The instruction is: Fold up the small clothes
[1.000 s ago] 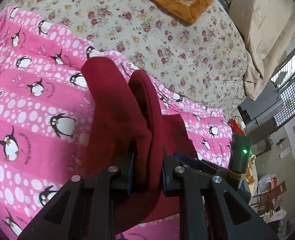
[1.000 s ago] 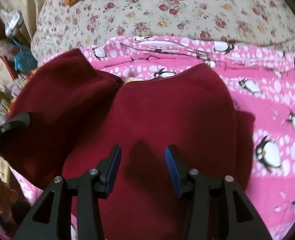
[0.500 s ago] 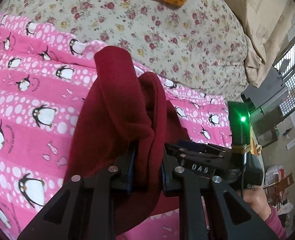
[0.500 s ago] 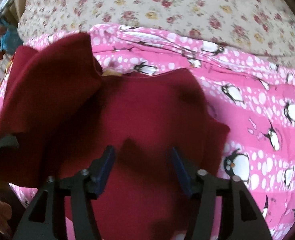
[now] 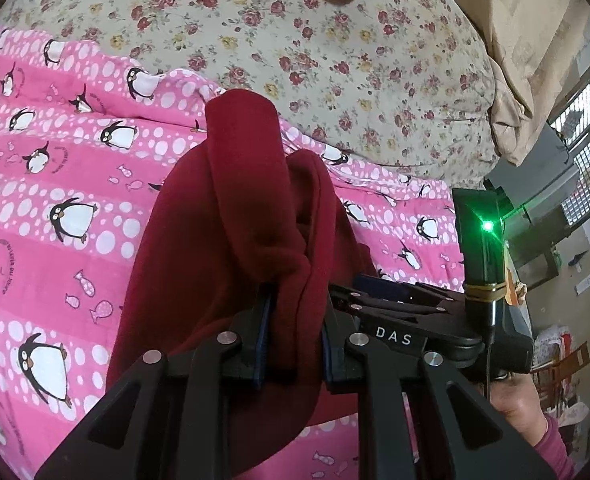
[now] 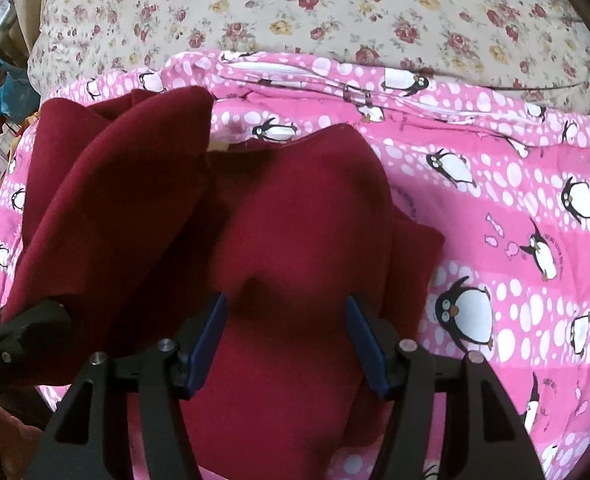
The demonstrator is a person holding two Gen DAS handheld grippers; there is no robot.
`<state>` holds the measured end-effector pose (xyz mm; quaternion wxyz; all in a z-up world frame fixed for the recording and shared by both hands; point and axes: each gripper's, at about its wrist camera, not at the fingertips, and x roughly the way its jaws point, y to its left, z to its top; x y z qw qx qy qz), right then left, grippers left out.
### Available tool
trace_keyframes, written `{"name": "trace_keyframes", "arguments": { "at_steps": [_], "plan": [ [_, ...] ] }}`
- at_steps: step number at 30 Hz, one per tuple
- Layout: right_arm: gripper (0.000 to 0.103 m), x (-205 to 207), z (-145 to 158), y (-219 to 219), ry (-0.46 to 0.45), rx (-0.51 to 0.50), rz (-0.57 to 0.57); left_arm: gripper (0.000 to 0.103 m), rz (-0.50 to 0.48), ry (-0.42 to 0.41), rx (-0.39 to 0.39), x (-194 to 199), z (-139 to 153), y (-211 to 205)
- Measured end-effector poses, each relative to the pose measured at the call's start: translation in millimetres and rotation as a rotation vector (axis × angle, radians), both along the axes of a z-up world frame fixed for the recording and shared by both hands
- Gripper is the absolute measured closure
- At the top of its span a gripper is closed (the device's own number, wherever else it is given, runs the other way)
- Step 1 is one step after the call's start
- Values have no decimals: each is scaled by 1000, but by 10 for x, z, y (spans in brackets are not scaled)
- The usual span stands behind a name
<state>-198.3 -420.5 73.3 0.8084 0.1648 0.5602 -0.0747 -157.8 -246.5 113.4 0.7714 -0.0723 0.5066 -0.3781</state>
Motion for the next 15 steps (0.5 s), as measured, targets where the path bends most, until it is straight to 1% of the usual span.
{"name": "trace_keyframes", "arguments": {
  "at_steps": [6, 8, 10, 15],
  "plan": [
    [38, -17, -15, 12, 1, 3, 2, 103, -2, 7, -2, -1, -17, -6],
    [37, -22, -14, 0, -12, 21, 4, 103, 4, 12, -12, 7, -13, 20],
    [34, -89, -26, -54, -48, 75, -13, 103, 10, 16, -22, 16, -5, 48],
    [33, -424, -48, -270, -166, 226, -89, 103, 11, 16, -24, 19, 25, 73]
  ]
}}
